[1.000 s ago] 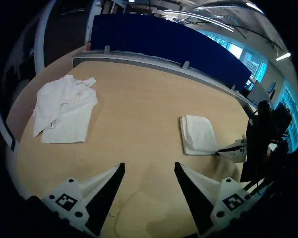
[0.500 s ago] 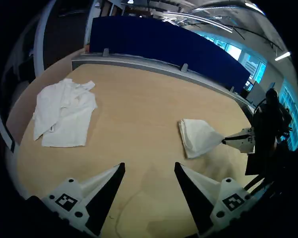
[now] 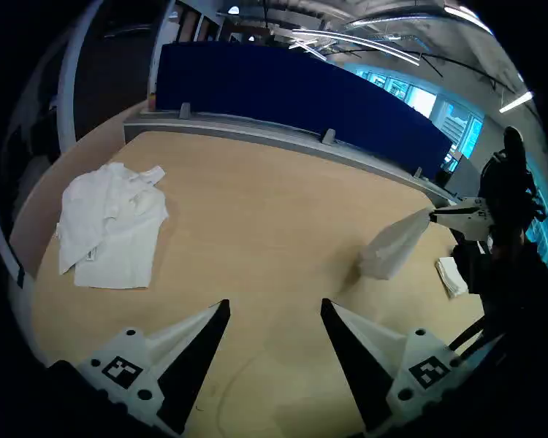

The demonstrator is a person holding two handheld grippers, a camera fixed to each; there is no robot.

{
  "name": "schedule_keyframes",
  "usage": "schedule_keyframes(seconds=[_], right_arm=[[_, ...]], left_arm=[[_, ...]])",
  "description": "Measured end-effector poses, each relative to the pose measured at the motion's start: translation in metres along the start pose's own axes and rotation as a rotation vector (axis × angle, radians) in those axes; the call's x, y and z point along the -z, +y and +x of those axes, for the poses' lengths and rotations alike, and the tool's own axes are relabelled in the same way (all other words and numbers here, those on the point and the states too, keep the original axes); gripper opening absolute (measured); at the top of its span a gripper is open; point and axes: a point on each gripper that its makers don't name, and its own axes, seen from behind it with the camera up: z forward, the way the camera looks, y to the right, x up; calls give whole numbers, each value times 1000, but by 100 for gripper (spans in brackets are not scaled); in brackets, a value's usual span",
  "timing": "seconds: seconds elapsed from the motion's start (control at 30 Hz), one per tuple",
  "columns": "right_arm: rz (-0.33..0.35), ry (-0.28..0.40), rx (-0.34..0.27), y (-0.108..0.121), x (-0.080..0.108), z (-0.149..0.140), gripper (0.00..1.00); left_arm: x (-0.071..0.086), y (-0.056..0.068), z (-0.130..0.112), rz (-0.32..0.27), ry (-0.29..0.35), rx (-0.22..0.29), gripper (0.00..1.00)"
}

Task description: Fold towel

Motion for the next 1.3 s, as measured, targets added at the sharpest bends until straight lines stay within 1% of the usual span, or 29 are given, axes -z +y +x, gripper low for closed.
schedule_keyframes(seconds=[0.1,0.3,0.67,0.97,1.3], right_arm=[[-23,10,1,13,13,7,4],[-75,9,1,43,37,8,4],[-137,16,-30,95,68,2,4],[-179,-2,-51,143,91,-19,4],[-219,-24,-72,192,111,-49,4]], left_arm=[[0,3,3,-7,4,-2,92],[1,10,7,-19,6,-9,92],[-2,17,9,-26,2,-15,92],[-7,21,9,-18,-5,-17,92],[-14,30,12,-9,-12,-11,92]])
